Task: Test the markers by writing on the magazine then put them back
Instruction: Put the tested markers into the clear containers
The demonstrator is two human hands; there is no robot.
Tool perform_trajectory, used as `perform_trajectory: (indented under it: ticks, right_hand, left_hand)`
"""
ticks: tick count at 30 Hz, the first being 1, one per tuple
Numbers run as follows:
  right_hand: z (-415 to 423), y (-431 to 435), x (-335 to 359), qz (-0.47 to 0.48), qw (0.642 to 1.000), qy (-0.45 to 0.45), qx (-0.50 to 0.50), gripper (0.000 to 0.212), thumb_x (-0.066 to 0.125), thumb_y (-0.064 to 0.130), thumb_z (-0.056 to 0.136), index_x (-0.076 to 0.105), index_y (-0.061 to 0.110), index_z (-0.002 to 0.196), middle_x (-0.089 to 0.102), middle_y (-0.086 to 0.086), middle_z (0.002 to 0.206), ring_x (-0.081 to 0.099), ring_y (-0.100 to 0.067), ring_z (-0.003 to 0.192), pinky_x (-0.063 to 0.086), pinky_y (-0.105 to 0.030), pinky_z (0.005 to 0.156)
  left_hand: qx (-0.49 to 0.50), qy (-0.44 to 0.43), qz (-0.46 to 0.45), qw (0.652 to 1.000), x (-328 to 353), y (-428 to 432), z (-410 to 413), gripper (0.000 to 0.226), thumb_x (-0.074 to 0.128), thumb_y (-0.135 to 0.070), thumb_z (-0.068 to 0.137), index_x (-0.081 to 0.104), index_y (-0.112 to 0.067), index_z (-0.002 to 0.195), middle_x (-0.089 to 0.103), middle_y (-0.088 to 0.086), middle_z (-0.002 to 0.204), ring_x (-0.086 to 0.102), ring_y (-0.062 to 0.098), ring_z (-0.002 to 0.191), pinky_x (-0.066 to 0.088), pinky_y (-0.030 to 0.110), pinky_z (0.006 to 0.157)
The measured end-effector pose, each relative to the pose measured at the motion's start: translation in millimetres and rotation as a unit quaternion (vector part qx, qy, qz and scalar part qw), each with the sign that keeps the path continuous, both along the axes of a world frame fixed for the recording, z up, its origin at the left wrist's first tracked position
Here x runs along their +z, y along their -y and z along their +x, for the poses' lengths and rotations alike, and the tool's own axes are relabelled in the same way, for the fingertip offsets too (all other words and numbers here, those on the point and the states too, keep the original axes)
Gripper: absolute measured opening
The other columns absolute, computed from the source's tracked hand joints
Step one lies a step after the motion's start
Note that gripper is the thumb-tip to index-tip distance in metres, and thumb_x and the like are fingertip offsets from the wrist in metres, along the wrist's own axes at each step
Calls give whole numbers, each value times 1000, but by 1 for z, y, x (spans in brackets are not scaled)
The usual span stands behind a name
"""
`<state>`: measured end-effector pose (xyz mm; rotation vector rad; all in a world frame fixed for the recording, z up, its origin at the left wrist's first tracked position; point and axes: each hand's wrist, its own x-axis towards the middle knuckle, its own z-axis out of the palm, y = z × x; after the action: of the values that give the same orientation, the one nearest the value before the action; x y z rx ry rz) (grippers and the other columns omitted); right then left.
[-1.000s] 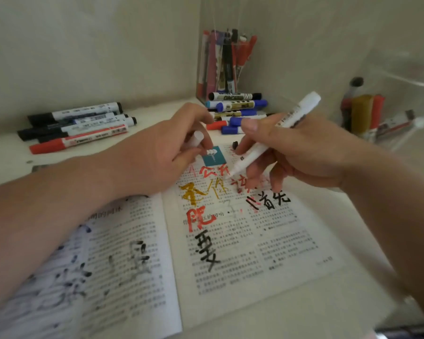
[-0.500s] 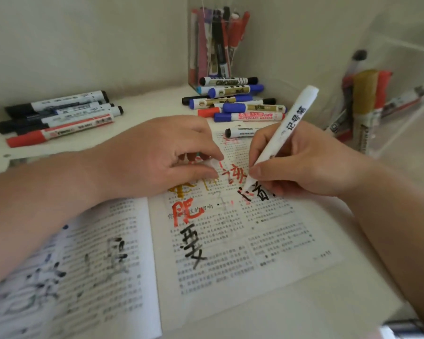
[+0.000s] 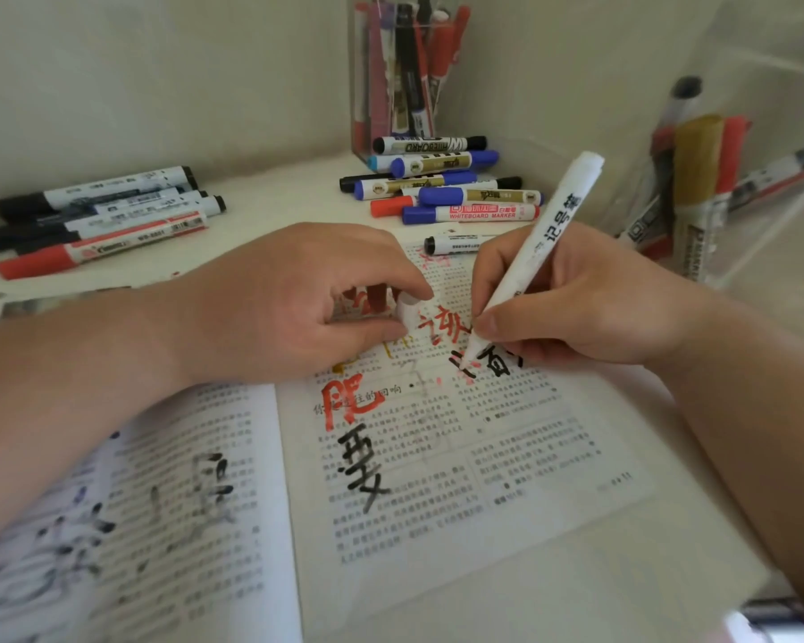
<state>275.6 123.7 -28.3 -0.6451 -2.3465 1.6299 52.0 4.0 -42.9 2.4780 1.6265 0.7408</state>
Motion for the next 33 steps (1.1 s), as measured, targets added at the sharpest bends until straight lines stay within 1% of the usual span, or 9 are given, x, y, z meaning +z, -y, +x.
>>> perform_trajectory:
  ticks: [4,11,16,20,23,26,28,30,33]
  right_hand:
    - [0,-2,-1,-16,1000,-13,-14,9,72,9,75,64,4,78,58,-8,52,50,-19,42,37,-21,39]
    - [0,-2,0,3,1000,3,-27,10,74,14,74,66,9,77,60,-10,55,52,-22,45,40,-23,40]
    - [-1,-3,1,17,1000,9,-22,10,72,3,76,64,-1,78,57,-6,51,50,-17,40,38,-19,38]
    - [-1,-4,0,-15,999,-18,-23,8,72,7,74,64,6,75,55,-9,52,48,-21,41,37,-23,40]
    - [-2,-2,-1,-43,996,-76,-32,7,69,5,75,62,5,76,51,-10,51,43,-17,38,33,-18,37]
    - [-4,0,-3,-42,989,-138,-35,6,68,2,78,63,5,80,50,-7,51,42,-13,40,34,-17,37]
    - [-5,-1,-5,-38,985,-165,-37,12,73,2,76,69,13,80,52,-5,54,42,-12,43,34,-19,40]
    - [-7,-1,-6,-50,980,-189,-24,12,77,6,73,72,14,80,51,-6,55,40,-14,44,32,-20,40]
    - [-6,1,-5,-77,975,-204,-53,10,71,9,74,77,16,77,55,-11,62,51,-19,55,32,-20,48]
  left_hand:
    - [6,5,-9,1000,-2,-1,-1,27,68,-41,92,66,-32,118,65,-22,107,62,0,101,47,21,89]
    - [32,14,-2,999,-3,2,-1,24,66,-50,87,63,-36,106,64,-21,97,61,5,90,52,34,79]
    - [37,29,-9,999,-2,3,1,19,69,-50,84,57,-40,95,63,-21,91,59,7,84,49,29,71]
    - [40,29,-14,999,-1,4,2,19,70,-45,87,52,-38,89,65,-22,96,59,6,86,47,26,71]
    - [37,7,-20,999,0,3,1,15,65,-44,88,54,-39,99,60,-22,95,57,6,90,46,25,74]
    - [6,-59,-22,998,-2,-3,0,30,52,-41,97,55,-37,127,50,-26,96,50,-1,95,38,18,81]
    - [-10,-68,-20,997,-5,-5,-1,35,40,-39,103,55,-31,134,47,-20,97,46,3,95,38,24,84]
    - [1,-21,-15,1000,-5,-5,-3,31,39,-39,105,58,-31,128,48,-21,99,48,5,98,39,23,87]
    - [58,151,-16,987,0,-3,-3,9,63,-32,98,63,-31,107,62,-24,99,61,6,96,43,16,86]
